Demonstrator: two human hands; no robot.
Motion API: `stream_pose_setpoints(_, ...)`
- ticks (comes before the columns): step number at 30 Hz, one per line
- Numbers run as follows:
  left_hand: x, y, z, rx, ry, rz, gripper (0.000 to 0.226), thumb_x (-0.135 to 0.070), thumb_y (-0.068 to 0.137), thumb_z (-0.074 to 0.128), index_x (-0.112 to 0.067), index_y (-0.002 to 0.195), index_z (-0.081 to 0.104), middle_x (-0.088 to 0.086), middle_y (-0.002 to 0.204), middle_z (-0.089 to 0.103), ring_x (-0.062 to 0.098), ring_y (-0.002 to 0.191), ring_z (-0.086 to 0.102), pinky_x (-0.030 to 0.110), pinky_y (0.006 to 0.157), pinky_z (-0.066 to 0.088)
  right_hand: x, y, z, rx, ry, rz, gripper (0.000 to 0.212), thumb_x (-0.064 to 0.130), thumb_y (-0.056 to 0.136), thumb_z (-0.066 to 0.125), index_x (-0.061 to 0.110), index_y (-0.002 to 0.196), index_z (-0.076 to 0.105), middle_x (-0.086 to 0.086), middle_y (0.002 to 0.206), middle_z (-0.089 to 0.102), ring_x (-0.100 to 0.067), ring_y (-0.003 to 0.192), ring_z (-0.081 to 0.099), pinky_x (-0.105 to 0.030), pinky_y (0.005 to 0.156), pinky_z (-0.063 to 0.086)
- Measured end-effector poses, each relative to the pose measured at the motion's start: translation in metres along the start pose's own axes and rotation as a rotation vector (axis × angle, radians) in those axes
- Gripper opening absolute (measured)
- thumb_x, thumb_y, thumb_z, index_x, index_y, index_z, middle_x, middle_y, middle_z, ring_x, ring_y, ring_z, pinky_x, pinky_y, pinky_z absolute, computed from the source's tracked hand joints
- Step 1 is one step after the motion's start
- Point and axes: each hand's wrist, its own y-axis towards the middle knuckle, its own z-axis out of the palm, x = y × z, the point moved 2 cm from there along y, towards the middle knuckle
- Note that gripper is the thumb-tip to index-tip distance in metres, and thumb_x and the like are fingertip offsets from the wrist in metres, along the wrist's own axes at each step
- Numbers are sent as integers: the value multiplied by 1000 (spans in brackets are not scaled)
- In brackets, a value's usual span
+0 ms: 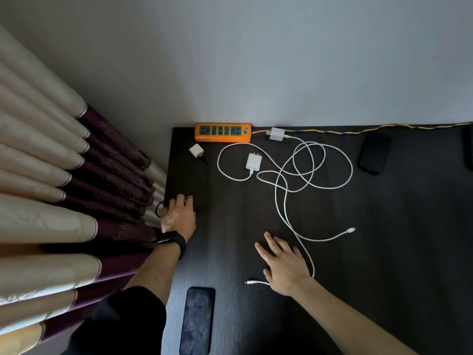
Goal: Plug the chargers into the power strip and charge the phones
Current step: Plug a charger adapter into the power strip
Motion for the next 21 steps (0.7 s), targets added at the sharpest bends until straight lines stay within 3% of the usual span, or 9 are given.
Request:
stream_pose_setpoints(3,-3,-18,6,-21,59,13,27,-21,72,80,-12,94,68,12,97,59,33,87,57,43,65,50,-3,-5,15,-61,7,9,70,49,102,35,40,158,-7,5,166,-24,-20,156,-12,-59,123,13)
stream_pose_setpoints(5,-6,-36,11,0,97,62,24,-15,63,83,-13,81,67,9,85,59,29,79,59,39,61,49,-5,-7,26,-124,9,20,66,51,102,27,41,157,-8,7,165,-25,-19,154,-16,-63,121,13)
stream_pose_setpoints(9,-4,-72,21,-29,50,208,35,0,46,80,-14,74,63,4,70,57,27,64,60,35,55,50,-5,-8,40,-176,-28,38,64,52,101,16,40,157,-11,4,166,-22,-18,152,-22,-66,119,11)
stream_pose_setpoints(15,6,-104,43,-3,-17,224,37,-30,58,89,-21,88,68,-1,77,61,22,71,62,36,55,52,1,-10,39,-174,-20,42,63,50,102,17,38,157,-11,4,166,-25,-19,153,-21,-65,121,10)
stream_pose_setpoints(19,-4,-113,49,-72,5,258,37,-12,49,90,-14,78,67,2,72,59,24,67,61,36,53,51,5,-9,31,-93,-17,60,64,47,105,19,39,154,-21,6,161,-37,-17,150,-30,-63,123,3)
stream_pose_setpoints(21,-4,-118,47,-115,-33,305,32,-12,57,85,-13,82,65,3,76,60,25,69,62,37,57,52,12,-10,23,-52,25,79,68,45,105,29,37,158,-12,5,163,-32,-19,152,-25,-61,123,7)
